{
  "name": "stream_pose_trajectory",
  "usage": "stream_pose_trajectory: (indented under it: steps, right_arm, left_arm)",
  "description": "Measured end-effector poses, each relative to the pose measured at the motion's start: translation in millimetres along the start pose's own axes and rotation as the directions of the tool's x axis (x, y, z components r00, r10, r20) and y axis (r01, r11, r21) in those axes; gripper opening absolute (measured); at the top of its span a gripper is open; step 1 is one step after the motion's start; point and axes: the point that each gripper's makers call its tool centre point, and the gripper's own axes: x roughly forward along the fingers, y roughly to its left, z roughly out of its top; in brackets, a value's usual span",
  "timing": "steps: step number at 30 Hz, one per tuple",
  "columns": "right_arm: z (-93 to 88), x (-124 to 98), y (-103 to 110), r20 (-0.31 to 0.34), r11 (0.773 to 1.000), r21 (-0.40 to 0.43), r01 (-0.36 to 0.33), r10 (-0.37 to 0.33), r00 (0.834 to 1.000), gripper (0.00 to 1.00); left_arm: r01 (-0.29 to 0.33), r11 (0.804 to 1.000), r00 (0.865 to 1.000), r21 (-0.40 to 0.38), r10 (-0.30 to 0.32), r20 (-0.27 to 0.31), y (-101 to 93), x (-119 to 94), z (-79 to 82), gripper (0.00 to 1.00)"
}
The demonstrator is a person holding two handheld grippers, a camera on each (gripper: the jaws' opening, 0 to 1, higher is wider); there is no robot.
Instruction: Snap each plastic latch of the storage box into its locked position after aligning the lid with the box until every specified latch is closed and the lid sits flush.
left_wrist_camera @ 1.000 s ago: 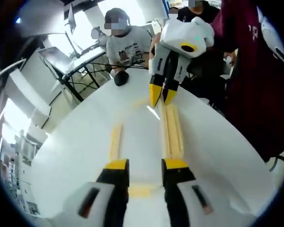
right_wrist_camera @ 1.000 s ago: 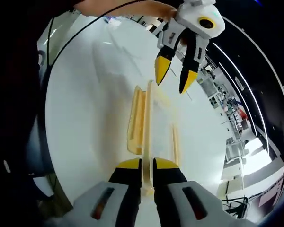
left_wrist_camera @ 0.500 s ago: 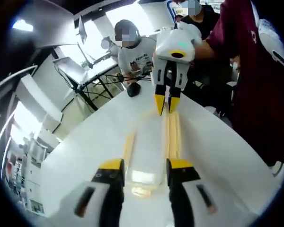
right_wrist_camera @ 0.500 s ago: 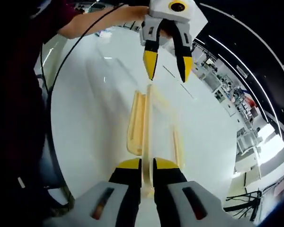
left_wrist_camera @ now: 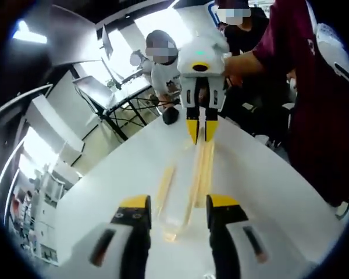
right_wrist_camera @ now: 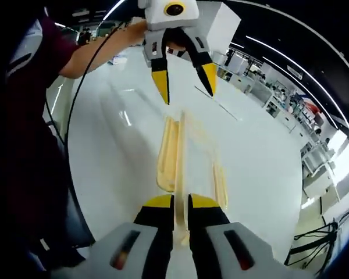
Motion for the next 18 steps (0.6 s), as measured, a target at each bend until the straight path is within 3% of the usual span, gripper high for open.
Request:
stream_pose_trajectory:
  steps: [10, 18]
  right_arm:
    - [9.7, -5, -7, 0.035, 0.994, 0.1, -0.034, 0.031, 0.999, 0.06]
    - [17.0, -10, -18, 0.101, 0.97, 0.23, -0.078, 0.056, 0.993, 0.06]
  left_arm:
    - [-0.017, 1.0, 1.0, -0.004, 0.017, 0.001, 1.2, -3, -1.3, 0.38]
    - [-0.035, 0.999, 0.999, 0.003, 0.035, -0.001, 4.2, -4, -1.4, 0.38]
